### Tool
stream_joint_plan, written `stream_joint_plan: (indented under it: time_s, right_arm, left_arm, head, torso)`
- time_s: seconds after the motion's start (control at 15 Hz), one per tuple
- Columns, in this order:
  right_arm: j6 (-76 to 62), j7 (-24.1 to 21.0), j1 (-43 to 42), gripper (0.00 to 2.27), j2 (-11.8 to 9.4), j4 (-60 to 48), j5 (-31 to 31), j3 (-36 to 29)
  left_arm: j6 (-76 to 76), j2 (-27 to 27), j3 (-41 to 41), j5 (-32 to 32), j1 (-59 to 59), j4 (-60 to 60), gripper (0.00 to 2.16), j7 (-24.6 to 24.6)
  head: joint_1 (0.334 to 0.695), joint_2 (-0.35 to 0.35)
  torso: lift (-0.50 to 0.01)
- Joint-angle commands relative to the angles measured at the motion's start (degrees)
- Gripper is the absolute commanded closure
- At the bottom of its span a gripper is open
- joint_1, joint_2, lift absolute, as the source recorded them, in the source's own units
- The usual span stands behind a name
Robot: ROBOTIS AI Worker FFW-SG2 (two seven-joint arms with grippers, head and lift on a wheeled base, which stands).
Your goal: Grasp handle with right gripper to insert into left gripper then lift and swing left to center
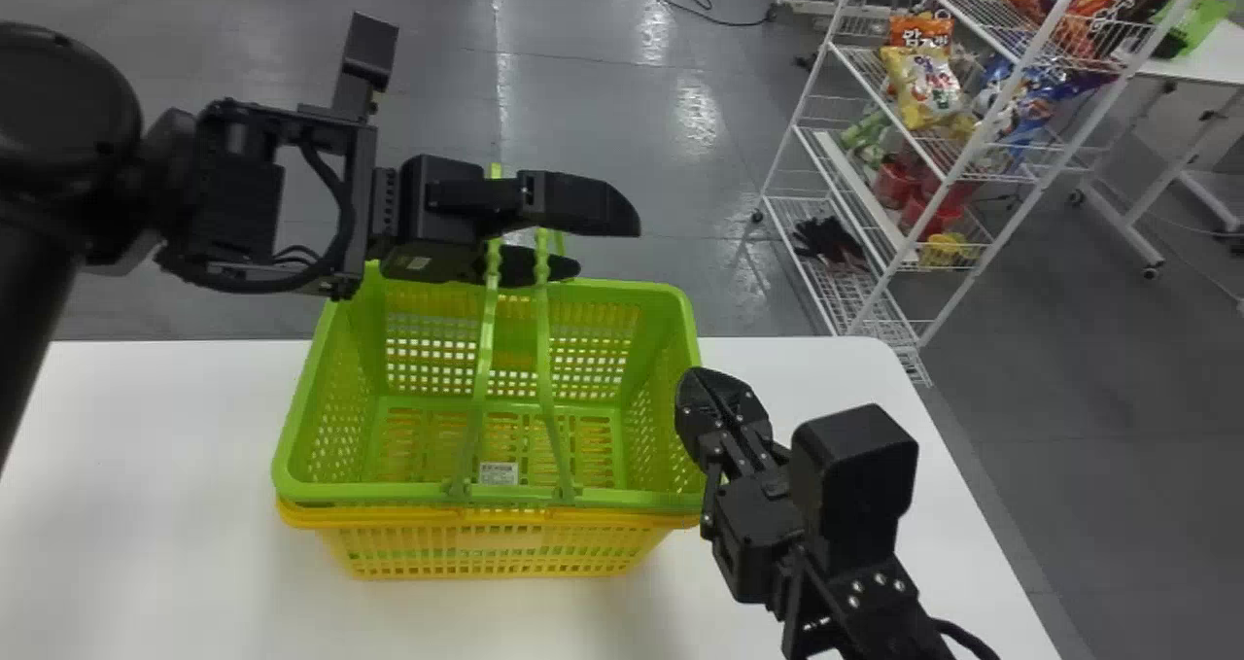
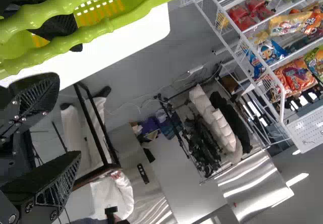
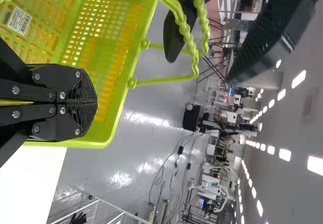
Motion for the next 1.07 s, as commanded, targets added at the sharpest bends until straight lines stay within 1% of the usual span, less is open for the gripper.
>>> stream_joint_plan:
  time_s: [0.0, 0.07, 0.2, 0.4, 0.67, 0.87, 1.0]
  right_arm:
    - [-6.72, 0.00, 5.31, 0.35, -0.28, -0.41, -0.76, -3.63]
    - [-7.59, 0.00, 6.54, 0.23, -0.20, -0.33, -1.02, -4.42]
    - [-12.34, 0.00, 8.74, 0.16, -0.20, 0.73, -1.82, -5.74]
    - [-20.78, -0.09, 10.76, 0.16, 0.07, 3.19, -2.08, -6.00]
    - [-27.63, -0.09, 13.13, 0.17, 0.59, 7.14, -2.17, -6.00]
    - [-32.03, -0.09, 14.54, 0.17, 0.68, 10.13, -2.69, -6.53]
    - [-34.84, -0.09, 15.24, 0.17, 0.77, 11.63, -3.22, -6.88]
  left_arm:
    - [0.34, 0.00, 0.09, 1.58, -0.96, 0.78, 0.08, 0.89]
    - [0.51, 0.00, 0.18, 2.46, -1.23, 1.05, 0.08, 1.94]
    - [0.69, -0.09, 0.26, 3.78, -2.37, 2.54, 0.08, 3.17]
    - [1.04, -0.18, 0.44, 7.56, -4.57, 5.27, 0.09, 5.46]
    - [1.39, -0.18, 1.05, 9.40, -6.68, 6.41, 0.09, 7.22]
    - [1.57, -0.18, 1.93, 12.22, -8.52, 8.87, 0.09, 8.01]
    - [2.09, -0.27, 2.02, 12.57, -9.93, 9.13, 0.09, 8.80]
  head:
    - [0.695, -0.269]
    - [0.695, -0.281]
    - [0.695, -0.302]
    - [0.695, -0.320]
    - [0.695, -0.323]
    - [0.695, -0.324]
    - [0.695, -0.328]
  torso:
    - [-0.093]
    - [-0.093]
    - [-0.093]
    - [-0.093]
    - [-0.093]
    - [-0.093]
    - [-0.093]
